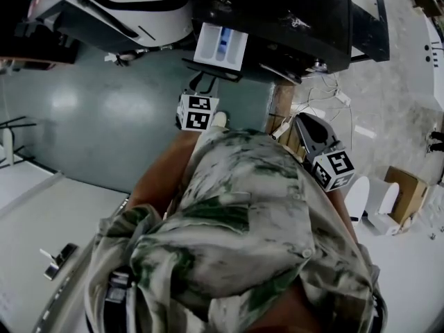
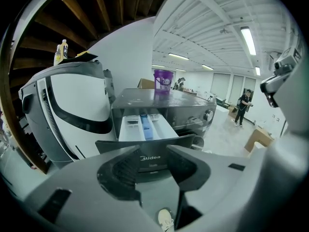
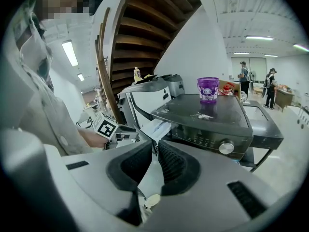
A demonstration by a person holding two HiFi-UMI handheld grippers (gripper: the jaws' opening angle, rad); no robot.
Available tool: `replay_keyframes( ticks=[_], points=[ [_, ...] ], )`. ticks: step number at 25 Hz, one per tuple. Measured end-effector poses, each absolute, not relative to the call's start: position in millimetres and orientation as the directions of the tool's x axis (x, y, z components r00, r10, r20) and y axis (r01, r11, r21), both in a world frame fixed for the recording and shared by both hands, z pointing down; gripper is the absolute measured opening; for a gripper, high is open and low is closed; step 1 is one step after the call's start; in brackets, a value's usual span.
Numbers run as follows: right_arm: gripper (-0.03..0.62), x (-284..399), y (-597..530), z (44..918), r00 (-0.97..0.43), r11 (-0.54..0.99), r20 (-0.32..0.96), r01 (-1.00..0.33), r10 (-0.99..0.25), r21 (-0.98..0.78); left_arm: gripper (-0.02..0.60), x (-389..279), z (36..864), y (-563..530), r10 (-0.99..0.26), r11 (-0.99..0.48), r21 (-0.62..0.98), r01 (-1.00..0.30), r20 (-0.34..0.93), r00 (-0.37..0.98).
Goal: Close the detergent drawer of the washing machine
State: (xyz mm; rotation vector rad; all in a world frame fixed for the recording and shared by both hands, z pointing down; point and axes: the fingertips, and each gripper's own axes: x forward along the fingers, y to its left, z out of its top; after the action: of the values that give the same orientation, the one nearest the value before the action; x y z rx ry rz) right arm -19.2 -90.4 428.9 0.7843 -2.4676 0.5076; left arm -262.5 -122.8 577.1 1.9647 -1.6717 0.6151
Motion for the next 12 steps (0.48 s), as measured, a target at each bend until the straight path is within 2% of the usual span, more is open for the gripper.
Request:
replay_keyframes(
  ticks=[12],
  points=[
    [0.06, -10, -97, 432, -0.678, 0.732, 0.571, -0.656, -0.462, -0.186, 0.167, -266, 588, -139, -0.769, -0.123, 0.04, -0.992, 0.627, 0.121]
  ],
)
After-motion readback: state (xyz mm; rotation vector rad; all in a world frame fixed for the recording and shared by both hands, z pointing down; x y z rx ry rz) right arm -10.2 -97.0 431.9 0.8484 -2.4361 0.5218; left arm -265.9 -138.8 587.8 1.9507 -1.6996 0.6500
